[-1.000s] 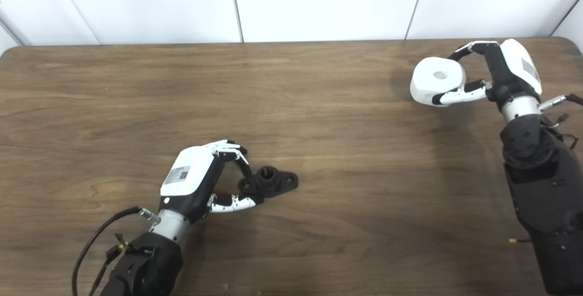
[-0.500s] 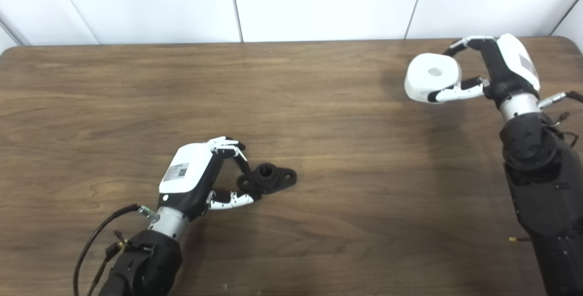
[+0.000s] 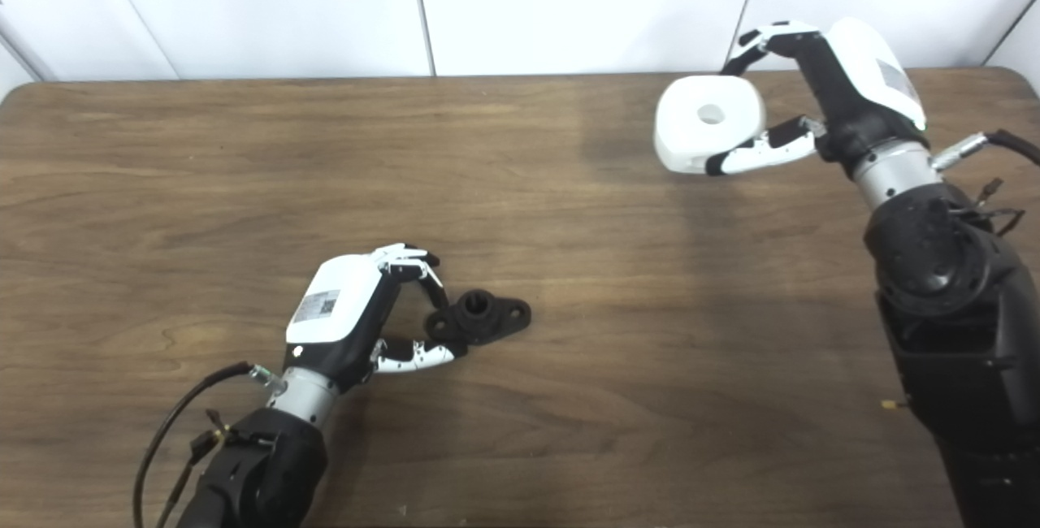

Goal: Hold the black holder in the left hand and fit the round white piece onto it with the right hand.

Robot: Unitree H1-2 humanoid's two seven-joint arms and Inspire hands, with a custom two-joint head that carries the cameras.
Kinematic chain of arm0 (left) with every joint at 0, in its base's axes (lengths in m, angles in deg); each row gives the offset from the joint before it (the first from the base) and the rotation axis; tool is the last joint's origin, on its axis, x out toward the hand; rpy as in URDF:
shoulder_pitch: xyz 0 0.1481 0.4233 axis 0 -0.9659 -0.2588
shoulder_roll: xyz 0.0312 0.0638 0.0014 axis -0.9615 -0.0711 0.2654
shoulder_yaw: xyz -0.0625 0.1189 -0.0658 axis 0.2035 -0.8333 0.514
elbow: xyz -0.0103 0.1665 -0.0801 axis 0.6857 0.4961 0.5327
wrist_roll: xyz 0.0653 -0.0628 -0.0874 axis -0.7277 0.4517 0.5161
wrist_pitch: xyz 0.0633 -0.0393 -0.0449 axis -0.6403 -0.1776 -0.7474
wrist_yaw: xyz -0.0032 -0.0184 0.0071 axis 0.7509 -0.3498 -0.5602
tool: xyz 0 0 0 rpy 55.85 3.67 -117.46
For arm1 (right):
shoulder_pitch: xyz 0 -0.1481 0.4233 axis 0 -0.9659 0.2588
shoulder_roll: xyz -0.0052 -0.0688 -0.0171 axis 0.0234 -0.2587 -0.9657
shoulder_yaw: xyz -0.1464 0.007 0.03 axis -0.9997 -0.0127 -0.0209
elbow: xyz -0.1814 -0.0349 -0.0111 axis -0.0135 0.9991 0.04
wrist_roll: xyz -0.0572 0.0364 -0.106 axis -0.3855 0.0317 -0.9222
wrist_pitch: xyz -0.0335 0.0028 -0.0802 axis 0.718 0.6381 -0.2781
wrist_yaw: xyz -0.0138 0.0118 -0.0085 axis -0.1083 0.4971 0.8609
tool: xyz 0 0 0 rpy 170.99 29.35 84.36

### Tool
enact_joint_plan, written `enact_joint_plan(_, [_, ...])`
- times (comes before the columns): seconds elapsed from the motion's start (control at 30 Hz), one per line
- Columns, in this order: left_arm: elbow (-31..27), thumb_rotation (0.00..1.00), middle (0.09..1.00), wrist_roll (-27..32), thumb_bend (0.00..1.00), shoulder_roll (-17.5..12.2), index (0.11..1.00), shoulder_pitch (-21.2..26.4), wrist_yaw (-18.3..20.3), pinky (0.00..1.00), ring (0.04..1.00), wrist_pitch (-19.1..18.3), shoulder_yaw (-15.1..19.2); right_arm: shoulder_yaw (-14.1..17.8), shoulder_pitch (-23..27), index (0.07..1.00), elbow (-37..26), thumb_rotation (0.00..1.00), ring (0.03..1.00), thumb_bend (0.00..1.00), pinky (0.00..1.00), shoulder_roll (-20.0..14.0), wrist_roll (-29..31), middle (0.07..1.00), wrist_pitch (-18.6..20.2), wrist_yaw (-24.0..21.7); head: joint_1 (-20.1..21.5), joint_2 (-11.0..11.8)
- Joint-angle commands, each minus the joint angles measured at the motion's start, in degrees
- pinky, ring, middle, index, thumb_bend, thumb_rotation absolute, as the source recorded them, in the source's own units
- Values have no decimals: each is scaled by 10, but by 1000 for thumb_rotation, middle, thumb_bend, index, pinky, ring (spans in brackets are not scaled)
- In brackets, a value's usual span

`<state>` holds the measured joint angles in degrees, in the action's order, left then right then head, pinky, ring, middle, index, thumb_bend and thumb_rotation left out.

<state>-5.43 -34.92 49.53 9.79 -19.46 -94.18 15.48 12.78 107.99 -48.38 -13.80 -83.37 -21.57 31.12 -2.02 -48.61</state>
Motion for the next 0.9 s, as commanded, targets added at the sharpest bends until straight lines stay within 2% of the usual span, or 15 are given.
enact_joint_plan(0.0, [17, 45, 781, -2, 517, -3, 488, -2, 16, 814, 859, -11, -4, 1, 16, 484, -41, 139, 910, 525, 888, 11, -12, 814, 9, -10, 0, -1])
enact_joint_plan(0.23, [19, 46, 778, -5, 518, -5, 488, -2, 13, 816, 856, -9, -7, -29, -3, 484, -97, 140, 904, 525, 828, 54, -27, 818, 9, -43, 0, -1])
enact_joint_plan(0.53, [21, 46, 778, -5, 518, -3, 488, 0, 13, 811, 854, -11, -9, -55, -15, 483, -129, 139, 927, 525, 844, 135, -48, 817, 9, -69, 0, -1])
enact_joint_plan(0.8, [24, 45, 778, -2, 518, -2, 488, 1, 9, 816, 857, -11, -9, -86, -24, 483, -136, 141, 924, 525, 834, 166, -66, 817, 5, -78, -1, 0])
enact_joint_plan(0.87, [25, 45, 777, -2, 518, -3, 488, 1, 7, 814, 855, -10, -9, -89, -28, 484, -134, 139, 932, 524, 858, 177, -61, 821, 5, -78, 0, 0])
